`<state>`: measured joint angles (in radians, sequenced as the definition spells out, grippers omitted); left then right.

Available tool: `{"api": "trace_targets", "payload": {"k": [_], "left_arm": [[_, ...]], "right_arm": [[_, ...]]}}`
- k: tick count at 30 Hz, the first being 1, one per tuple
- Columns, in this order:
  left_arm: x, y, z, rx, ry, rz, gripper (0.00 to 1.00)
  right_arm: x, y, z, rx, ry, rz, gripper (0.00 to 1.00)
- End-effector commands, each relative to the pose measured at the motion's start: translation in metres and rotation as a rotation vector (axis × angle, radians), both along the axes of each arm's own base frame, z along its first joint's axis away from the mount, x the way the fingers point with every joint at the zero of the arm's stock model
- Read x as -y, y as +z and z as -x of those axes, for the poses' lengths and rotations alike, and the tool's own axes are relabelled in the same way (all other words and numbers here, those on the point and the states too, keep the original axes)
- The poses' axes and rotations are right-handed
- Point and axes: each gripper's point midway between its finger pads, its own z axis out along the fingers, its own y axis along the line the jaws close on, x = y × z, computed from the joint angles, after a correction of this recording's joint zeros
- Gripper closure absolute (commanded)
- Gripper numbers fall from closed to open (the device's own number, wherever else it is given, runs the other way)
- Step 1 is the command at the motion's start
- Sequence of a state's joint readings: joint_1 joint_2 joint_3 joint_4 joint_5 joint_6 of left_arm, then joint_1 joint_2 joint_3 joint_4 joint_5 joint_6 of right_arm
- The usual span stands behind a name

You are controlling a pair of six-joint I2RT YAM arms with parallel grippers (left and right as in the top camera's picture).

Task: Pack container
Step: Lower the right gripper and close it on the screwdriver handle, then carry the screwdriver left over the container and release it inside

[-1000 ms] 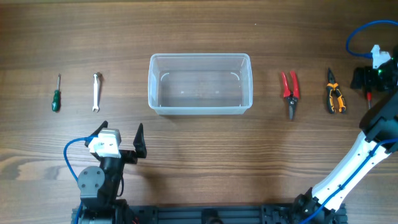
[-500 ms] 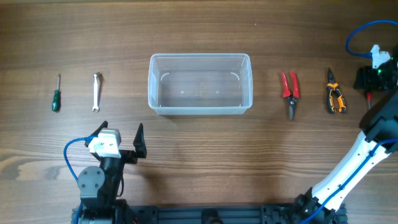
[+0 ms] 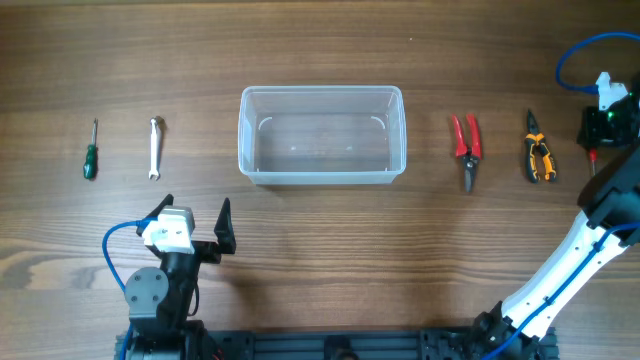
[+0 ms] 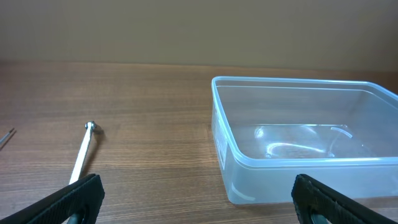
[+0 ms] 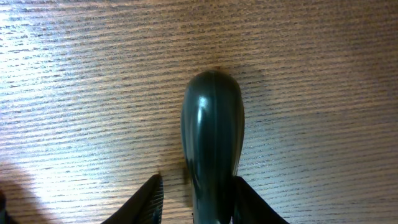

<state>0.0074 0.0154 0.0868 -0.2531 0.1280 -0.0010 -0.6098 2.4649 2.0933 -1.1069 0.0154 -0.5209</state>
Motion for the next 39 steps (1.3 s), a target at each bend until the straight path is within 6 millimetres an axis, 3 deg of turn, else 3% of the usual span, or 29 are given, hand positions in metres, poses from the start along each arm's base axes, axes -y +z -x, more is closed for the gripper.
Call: {"api": "trace_targets", "payload": {"k": [1, 10, 17, 19, 25, 28, 32, 37, 39], "left_arm": [[0.003, -0.002, 0.000, 0.004, -0.018, -0.014, 0.00], [0.003, -0.002, 0.000, 0.004, -0.018, -0.014, 0.00], [0.003, -0.002, 0.000, 0.004, -0.018, -0.014, 0.00], [0.003, -0.002, 0.000, 0.004, -0.018, -0.014, 0.00], [0.003, -0.002, 0.000, 0.004, -0.018, -0.014, 0.00], [0.003, -0.002, 0.000, 0.004, -0.018, -0.014, 0.00], [0.003, -0.002, 0.000, 0.004, -0.018, -0.014, 0.00], [0.003, -0.002, 0.000, 0.004, -0.018, -0.014, 0.00], [0.003, -0.002, 0.000, 0.004, -0.018, -0.014, 0.00]], "right_arm": [[-0.001, 0.000, -0.003, 0.010, 0.001, -0.008, 0.72], [-0.001, 0.000, -0.003, 0.010, -0.002, -0.008, 0.85], [0.000, 0.001, -0.004, 0.015, -0.022, -0.007, 0.86], [0.000, 0.001, -0.005, 0.016, -0.025, -0.006, 0.91], [0.002, 0.021, -0.017, 0.059, -0.031, 0.019, 0.94], [0.000, 0.047, -0.031, 0.114, -0.029, 0.047, 0.96], [-0.017, 0.098, -0.056, 0.212, 0.004, 0.081, 0.96], [-0.069, 0.173, -0.088, 0.388, 0.099, 0.055, 0.96], [-0.102, 0.211, -0.098, 0.475, 0.156, 0.038, 0.96]]}}
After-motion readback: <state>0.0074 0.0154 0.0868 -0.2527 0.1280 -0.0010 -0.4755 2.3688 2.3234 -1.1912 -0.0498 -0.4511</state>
